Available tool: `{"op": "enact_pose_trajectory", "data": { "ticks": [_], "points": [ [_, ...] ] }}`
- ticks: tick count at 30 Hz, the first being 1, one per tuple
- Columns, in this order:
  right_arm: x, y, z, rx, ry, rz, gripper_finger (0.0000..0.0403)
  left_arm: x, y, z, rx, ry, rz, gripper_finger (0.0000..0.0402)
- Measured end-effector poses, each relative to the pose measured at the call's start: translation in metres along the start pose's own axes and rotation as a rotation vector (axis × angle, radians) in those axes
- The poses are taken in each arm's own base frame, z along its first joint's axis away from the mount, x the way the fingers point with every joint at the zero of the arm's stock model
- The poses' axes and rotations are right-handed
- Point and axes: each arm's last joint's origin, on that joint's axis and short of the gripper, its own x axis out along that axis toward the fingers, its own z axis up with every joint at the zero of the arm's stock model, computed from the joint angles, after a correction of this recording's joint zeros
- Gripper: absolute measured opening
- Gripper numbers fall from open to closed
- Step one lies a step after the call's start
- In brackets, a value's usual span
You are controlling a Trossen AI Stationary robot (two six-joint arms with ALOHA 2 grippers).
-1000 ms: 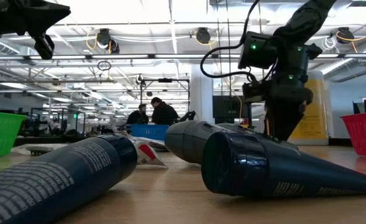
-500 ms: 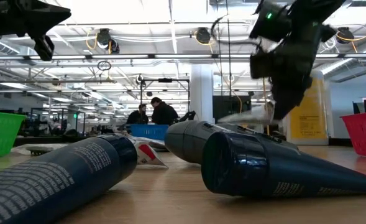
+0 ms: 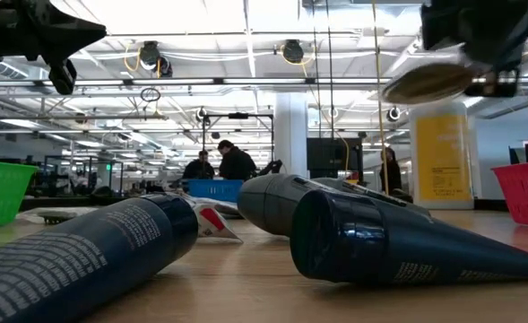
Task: Pick & Place Travel size toiletries
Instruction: Put the black hairbrush into the red bin
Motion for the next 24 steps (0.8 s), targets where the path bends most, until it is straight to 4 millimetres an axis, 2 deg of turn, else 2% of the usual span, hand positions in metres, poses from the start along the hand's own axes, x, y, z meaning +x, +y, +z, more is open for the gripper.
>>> {"op": "enact_pose_trajectory", "data": {
  "ticks": [3,8,14,20,24],
  "points": [
    [-0.004,0.006,-0.012,0.034,0.040,0.031,0.0000,0.000,0.000,0.000,0.000,0.000,0.000,0.0010],
    [-0.003,0.015,-0.033,0.095,0.204,0.070,0.0000,0.000,0.000,0.000,-0.007,0.000,0.000,0.0010],
    [-0.001,0.020,-0.057,0.141,0.305,0.005,0.0000,0.000,0.000,0.000,-0.017,-0.001,0.000,0.0017],
    [0.002,0.013,-0.074,0.243,0.300,-0.190,0.0000,0.000,0.000,0.000,-0.018,-0.002,0.004,0.0067],
    [0.009,0.014,-0.079,0.252,0.287,-0.256,0.0000,0.000,0.000,0.000,-0.035,-0.004,0.007,0.0111]
  ]
}}
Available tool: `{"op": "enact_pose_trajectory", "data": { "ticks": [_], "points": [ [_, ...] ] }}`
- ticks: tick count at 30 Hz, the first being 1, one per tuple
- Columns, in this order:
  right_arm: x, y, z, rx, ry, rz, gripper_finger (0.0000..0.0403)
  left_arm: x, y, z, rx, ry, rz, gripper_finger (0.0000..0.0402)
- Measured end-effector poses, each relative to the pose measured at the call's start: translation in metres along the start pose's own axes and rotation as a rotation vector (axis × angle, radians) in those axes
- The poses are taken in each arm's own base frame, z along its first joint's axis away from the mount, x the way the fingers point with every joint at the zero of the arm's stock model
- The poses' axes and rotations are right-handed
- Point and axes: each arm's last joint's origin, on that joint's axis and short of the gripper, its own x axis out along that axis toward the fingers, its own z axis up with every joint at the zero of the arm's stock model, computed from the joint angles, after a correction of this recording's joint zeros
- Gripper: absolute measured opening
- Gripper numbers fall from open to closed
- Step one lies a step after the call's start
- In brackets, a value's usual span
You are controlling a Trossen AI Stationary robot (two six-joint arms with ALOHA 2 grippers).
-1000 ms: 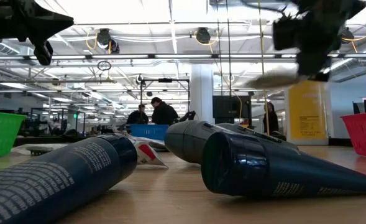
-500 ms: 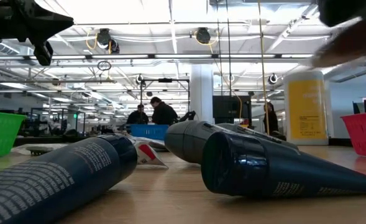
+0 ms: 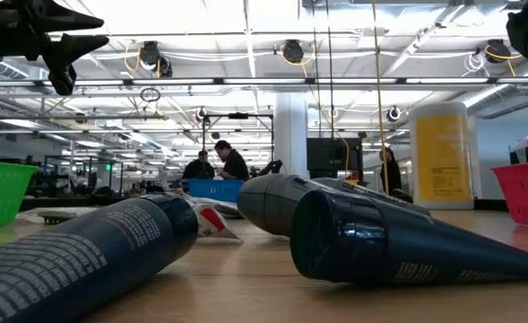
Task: Pick & Place Travel size toiletries
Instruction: Put the black hairbrush into the red bin
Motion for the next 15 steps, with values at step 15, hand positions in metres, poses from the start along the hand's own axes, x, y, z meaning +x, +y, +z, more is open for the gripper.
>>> {"op": "enact_pose_trajectory", "data": {
  "ticks": [15],
  "points": [
    [0.023,0.010,0.003,0.045,0.008,-0.078,0.0055,0.000,0.002,0.001,-0.242,-0.034,0.050,0.0189]
  ]
}}
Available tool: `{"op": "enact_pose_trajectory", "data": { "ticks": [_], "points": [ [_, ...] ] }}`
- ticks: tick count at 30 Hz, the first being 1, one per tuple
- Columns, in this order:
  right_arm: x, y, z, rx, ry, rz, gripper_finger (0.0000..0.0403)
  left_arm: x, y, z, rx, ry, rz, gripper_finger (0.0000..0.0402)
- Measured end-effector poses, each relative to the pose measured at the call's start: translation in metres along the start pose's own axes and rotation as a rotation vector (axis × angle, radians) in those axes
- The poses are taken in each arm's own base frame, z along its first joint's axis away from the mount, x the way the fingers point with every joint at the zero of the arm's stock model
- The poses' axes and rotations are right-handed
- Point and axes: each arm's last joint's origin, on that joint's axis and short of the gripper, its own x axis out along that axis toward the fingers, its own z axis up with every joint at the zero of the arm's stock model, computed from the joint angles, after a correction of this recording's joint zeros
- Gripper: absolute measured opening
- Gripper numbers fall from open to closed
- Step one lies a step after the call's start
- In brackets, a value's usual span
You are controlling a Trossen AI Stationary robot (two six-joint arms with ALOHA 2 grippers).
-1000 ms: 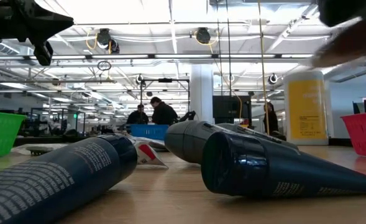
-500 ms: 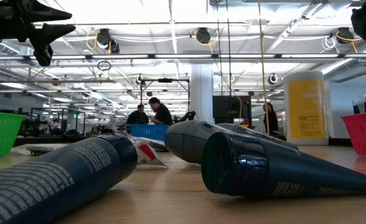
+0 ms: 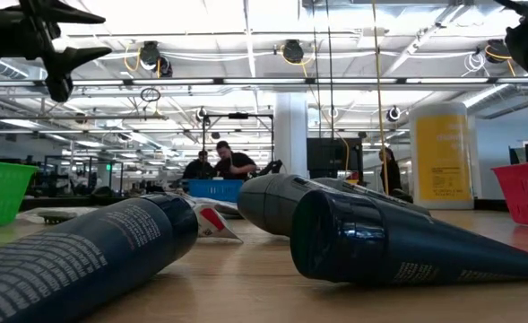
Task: Pick & Place Travel size toiletries
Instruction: Put the black hairbrush into the red bin, then put the white toothpaste into the green bin
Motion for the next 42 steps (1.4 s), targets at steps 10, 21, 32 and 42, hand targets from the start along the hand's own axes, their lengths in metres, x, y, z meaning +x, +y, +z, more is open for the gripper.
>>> {"op": "enact_pose_trajectory", "data": {
  "ticks": [10,21,32,42],
  "points": [
    [-0.008,0.000,0.001,0.039,-0.036,0.061,0.0139,0.005,-0.001,-0.002,-0.103,0.023,0.000,0.0150],
    [-0.047,0.008,0.015,-0.030,-0.717,0.373,0.0121,0.028,-0.004,-0.016,-0.216,0.093,0.031,0.0136],
    [-0.080,0.025,0.041,-0.214,-1.143,0.426,0.0118,0.053,-0.024,-0.006,-0.299,0.156,0.136,0.0136],
    [-0.088,0.022,0.054,-0.316,-1.247,0.309,0.0118,0.079,-0.035,-0.009,-0.445,0.313,0.511,0.0136]
  ]
}}
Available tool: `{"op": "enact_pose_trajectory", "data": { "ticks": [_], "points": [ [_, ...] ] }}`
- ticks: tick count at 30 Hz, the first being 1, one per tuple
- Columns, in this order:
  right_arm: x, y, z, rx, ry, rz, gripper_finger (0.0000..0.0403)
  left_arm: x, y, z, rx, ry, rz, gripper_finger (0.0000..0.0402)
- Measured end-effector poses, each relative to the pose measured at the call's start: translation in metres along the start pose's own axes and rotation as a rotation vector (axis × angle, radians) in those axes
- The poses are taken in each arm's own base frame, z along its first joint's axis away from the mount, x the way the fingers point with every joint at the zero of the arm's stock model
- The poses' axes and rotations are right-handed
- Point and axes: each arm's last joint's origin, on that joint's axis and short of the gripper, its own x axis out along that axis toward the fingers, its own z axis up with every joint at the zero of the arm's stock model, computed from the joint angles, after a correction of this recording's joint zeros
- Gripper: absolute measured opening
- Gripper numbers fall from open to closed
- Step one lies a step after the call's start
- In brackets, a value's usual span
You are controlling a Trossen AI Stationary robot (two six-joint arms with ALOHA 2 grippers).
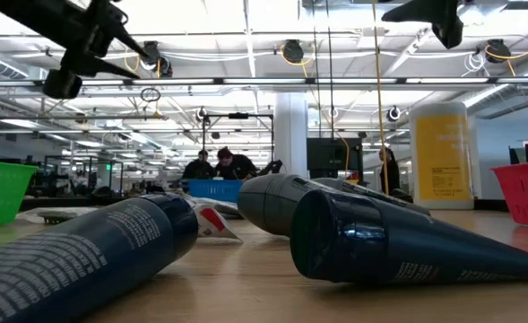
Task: Pick & Place Travel size toiletries
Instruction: Put the white toothpaste into the green bin
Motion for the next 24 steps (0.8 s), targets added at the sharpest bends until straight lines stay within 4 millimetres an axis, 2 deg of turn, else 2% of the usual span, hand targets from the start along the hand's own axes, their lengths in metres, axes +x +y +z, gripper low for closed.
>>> {"op": "enact_pose_trajectory", "data": {
  "ticks": [6,9,14,24],
  "points": [
    [0.003,-0.003,0.003,-0.055,0.043,0.046,0.0117,0.020,-0.028,0.000,0.023,0.035,0.079,0.0136],
    [0.005,-0.004,0.003,-0.087,0.067,0.068,0.0117,0.029,-0.035,0.000,0.065,0.074,0.222,0.0136],
    [0.006,-0.006,0.004,-0.133,0.092,0.093,0.0118,0.047,-0.021,-0.003,0.097,0.096,0.543,0.0136],
    [0.006,-0.009,-0.001,-0.167,0.151,0.083,0.0116,0.106,0.008,-0.007,0.056,0.087,0.715,0.0136]
  ]
}}
